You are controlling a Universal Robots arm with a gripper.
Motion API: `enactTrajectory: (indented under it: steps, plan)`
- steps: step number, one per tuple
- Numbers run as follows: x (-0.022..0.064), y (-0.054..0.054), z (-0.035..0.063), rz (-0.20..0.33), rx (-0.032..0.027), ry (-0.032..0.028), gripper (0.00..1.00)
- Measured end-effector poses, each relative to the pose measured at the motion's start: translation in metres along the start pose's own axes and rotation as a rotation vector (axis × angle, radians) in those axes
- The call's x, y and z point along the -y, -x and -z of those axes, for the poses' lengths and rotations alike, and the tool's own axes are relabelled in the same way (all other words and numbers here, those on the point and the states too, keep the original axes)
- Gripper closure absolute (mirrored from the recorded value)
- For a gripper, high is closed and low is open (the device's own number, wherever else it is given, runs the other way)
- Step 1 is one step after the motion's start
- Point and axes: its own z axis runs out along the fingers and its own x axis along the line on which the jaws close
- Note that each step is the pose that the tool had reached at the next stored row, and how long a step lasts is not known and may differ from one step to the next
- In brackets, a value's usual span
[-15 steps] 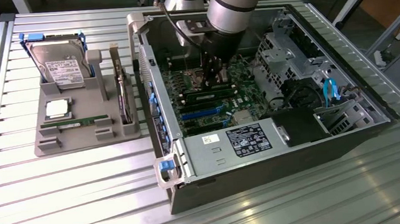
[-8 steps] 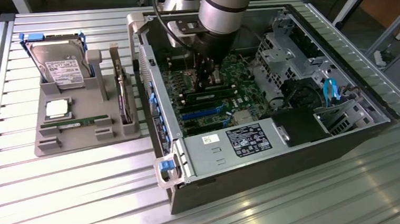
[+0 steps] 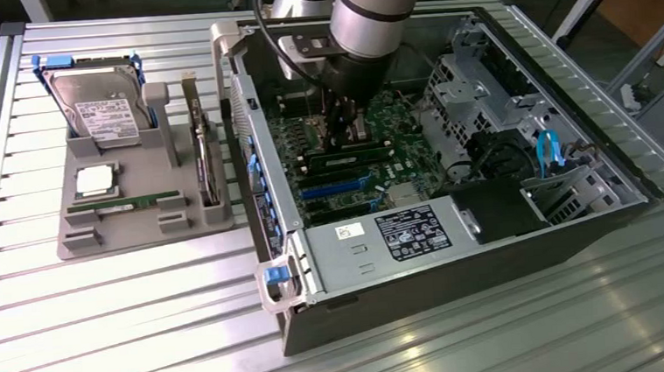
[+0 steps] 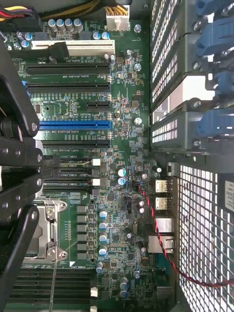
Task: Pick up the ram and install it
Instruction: 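Press down the ram until it locks into place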
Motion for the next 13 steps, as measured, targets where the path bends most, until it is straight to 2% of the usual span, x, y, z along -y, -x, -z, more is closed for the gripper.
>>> enactTrajectory:
  steps: [13]
  plan:
    - [0.0002, -0.0001, -0.0039, 0.000, 0.0000, -0.0001, 0.91]
